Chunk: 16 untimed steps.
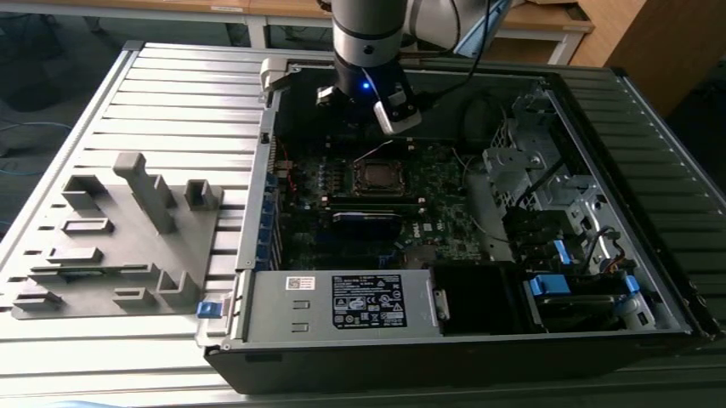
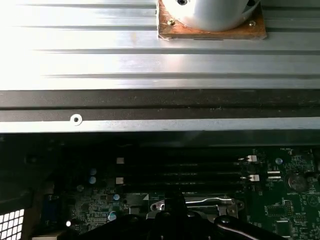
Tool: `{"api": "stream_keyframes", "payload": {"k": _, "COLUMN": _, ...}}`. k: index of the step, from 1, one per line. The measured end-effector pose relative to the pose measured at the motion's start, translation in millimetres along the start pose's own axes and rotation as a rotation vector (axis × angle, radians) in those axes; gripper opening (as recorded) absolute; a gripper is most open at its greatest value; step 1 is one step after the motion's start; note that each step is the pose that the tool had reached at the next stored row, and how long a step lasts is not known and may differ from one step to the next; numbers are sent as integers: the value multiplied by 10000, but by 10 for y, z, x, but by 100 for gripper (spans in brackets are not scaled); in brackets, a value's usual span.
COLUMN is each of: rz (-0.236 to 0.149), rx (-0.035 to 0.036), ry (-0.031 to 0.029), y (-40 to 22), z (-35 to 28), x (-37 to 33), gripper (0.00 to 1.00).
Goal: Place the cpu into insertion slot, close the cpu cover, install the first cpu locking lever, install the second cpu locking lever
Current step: 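Install the first cpu locking lever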
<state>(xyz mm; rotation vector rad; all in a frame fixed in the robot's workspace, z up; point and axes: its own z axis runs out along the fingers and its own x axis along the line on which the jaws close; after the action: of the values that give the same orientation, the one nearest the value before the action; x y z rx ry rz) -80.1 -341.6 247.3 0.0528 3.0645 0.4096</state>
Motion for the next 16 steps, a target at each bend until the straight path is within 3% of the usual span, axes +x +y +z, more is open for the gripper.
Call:
{"api": "stream_keyframes", "payload": {"k": 2, "rz": 0, "rx": 6, "ry": -2, "y": 1, "z": 1, "x": -1, "gripper": 11}}
{"api": "stream_keyframes", "payload": {"k": 3, "rz": -5, "rx": 117, "ry": -6, "y": 1, "z": 1, "x": -1, "gripper": 11}}
{"api": "stream_keyframes", "payload": {"k": 5, "rz": -14, "rx": 462, "ry": -24, "y": 1, "z": 1, "x": -1, "gripper": 11}}
{"api": "stream_keyframes", "payload": {"k": 6, "rz": -11, "rx": 568, "ry": -31, "y": 1, "z": 2, "x": -1, "gripper": 11}}
{"api": "stream_keyframes", "payload": {"k": 7, "rz": -9, "rx": 607, "ry": -34, "y": 1, "z": 3, "x": -1, "gripper": 11}}
{"api": "stream_keyframes", "payload": {"k": 16, "rz": 26, "rx": 685, "ry": -45, "y": 56, "z": 48, "x": -55, "gripper": 11}}
